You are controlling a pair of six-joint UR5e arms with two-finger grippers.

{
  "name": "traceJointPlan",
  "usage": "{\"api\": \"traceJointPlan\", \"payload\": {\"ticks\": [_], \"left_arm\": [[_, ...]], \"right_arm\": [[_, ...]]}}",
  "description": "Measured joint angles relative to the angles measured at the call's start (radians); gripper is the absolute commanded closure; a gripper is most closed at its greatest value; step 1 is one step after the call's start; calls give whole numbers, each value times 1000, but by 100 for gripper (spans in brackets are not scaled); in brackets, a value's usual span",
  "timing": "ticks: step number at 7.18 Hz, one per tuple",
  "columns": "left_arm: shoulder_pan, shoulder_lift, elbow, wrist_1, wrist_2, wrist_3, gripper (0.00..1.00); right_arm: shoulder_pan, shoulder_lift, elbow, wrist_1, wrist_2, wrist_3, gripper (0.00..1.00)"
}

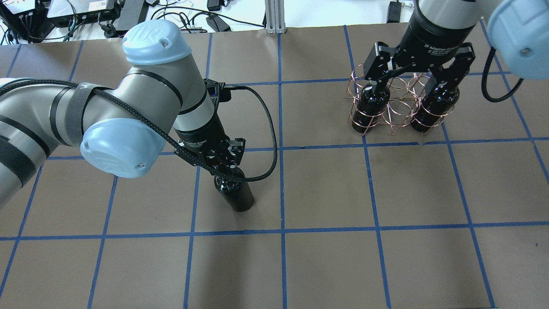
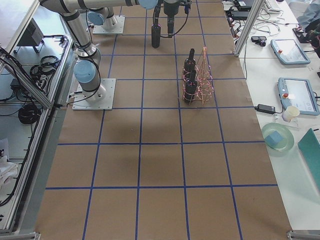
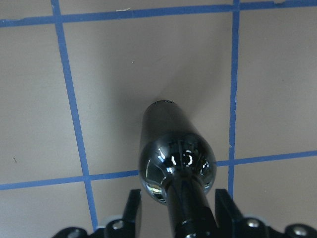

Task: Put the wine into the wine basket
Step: 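Open the left gripper and raise it away while the right arm moves toward the bottle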

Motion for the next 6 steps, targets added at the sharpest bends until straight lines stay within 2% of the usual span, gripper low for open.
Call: {"api": "traceJointPlan", "payload": {"ticks": [2,3,4,6], "left_arm": [[30,2,156,-122,12,0,0],[75,-6,247,-167,48,10,0],[141,-10,304,-178,91,25,0],[284,-21,337,-118,121,98,0]], "right_arm": [[2,0,1,5,2,1,0],[5,2,0,5,3,6,0],[16,7,-5,2,3,20,0],[98,41,-36,-4,-4,115,0]]}}
